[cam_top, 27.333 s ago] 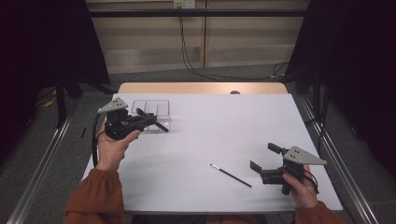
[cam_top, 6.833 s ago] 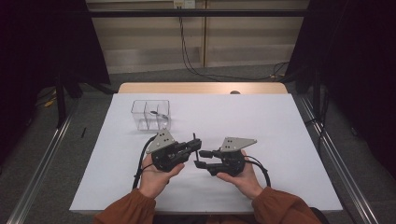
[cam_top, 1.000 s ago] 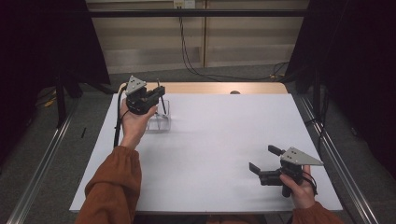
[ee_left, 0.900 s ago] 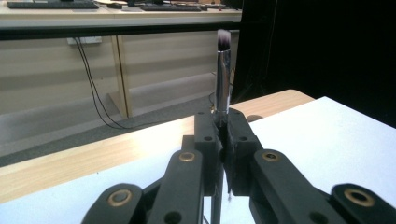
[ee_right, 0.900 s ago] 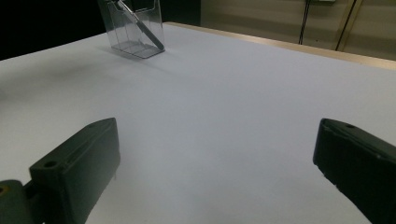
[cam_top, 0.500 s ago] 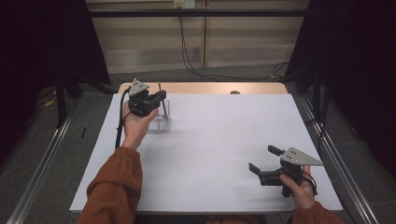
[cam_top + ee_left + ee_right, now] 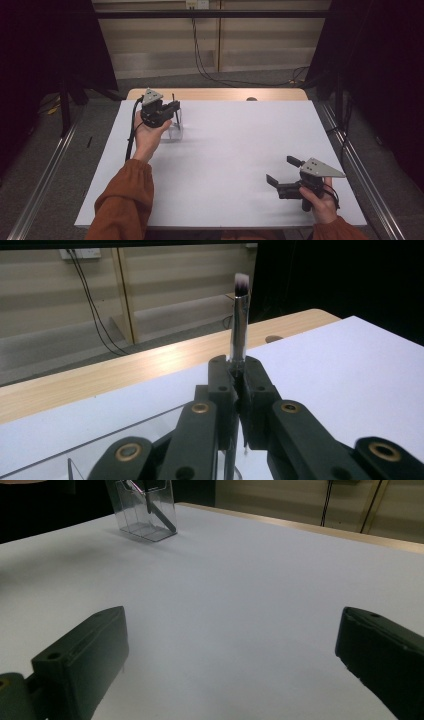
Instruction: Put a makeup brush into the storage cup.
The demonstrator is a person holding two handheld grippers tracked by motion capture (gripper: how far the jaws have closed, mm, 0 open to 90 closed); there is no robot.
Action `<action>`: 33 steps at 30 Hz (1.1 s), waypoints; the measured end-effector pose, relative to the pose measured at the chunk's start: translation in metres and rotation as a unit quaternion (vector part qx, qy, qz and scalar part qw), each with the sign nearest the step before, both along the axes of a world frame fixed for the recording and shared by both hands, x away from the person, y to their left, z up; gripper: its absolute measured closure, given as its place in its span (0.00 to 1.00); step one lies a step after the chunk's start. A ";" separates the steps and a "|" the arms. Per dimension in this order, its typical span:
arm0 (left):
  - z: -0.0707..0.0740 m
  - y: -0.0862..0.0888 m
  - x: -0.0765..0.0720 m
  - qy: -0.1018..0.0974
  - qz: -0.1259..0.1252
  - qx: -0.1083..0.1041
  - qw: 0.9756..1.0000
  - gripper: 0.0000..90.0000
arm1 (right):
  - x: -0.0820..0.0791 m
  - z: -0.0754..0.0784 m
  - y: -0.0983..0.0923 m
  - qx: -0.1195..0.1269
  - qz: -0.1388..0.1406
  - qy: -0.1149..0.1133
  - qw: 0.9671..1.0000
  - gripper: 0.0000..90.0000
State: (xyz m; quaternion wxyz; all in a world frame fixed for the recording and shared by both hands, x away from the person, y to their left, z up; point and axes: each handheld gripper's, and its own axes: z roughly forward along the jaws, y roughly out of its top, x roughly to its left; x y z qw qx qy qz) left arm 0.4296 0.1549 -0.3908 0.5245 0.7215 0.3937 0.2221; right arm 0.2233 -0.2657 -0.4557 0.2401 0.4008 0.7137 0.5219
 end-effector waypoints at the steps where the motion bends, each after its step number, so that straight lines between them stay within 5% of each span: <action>1: 0.000 0.001 0.001 0.001 -0.001 0.007 1.000 0.95 | 0.000 0.000 0.000 -0.001 0.001 -0.001 1.000 0.00; 24: -0.011 0.002 0.002 0.006 -0.003 0.016 1.000 0.94 | -0.001 0.000 0.000 0.000 0.002 -0.001 1.000 0.00; 33: -0.012 0.005 0.003 -0.004 0.005 0.017 1.000 0.63 | -0.001 0.000 0.000 0.002 0.003 -0.001 1.000 0.00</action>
